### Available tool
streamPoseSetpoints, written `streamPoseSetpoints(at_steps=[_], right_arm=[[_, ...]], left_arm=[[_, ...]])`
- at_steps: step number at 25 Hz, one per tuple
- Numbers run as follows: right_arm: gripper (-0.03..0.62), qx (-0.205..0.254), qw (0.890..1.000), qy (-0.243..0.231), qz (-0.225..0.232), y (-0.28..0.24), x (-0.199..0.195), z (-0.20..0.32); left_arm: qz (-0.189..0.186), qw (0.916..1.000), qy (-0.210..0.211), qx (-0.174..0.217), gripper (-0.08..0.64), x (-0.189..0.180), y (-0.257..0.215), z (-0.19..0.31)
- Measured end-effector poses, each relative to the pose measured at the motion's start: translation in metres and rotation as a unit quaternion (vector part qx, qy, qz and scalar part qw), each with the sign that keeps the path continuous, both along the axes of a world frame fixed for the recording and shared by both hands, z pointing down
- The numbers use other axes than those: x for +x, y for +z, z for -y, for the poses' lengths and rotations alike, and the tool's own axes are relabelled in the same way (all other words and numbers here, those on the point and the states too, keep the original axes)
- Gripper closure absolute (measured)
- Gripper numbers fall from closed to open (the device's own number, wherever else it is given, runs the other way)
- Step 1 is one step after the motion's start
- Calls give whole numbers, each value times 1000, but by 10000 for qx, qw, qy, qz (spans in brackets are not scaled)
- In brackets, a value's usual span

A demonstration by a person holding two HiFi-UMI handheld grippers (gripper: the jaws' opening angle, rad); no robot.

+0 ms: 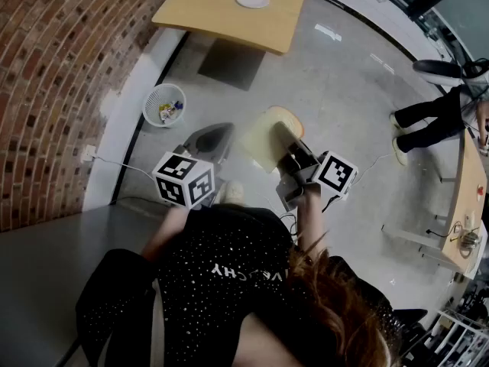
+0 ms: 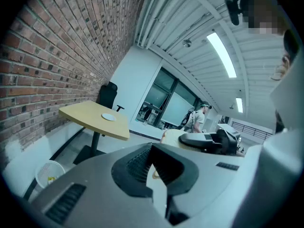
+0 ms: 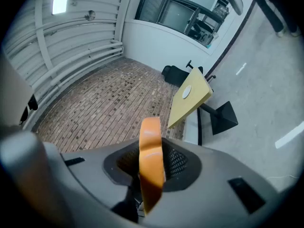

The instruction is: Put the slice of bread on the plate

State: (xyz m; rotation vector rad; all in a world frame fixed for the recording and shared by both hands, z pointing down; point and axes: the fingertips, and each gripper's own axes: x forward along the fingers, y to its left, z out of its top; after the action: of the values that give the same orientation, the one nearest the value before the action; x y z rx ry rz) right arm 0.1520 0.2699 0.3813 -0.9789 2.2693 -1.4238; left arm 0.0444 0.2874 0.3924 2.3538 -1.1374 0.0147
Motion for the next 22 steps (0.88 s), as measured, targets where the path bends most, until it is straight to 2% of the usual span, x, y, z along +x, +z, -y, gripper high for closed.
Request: streamPoseSetpoints(at_steps=[3, 11, 22], right_arm=[[491, 8, 10000, -20, 60, -1, 7, 2], [491, 58, 9999, -76, 103, -4, 29, 12], [491, 3, 9999, -121, 33, 7, 33, 34]], left_arm=[[157, 9998, 68, -72, 552, 10, 2, 3], [147, 9998, -63, -99, 552, 27, -4, 14], [104, 9985, -219, -485, 552, 25, 15, 38]])
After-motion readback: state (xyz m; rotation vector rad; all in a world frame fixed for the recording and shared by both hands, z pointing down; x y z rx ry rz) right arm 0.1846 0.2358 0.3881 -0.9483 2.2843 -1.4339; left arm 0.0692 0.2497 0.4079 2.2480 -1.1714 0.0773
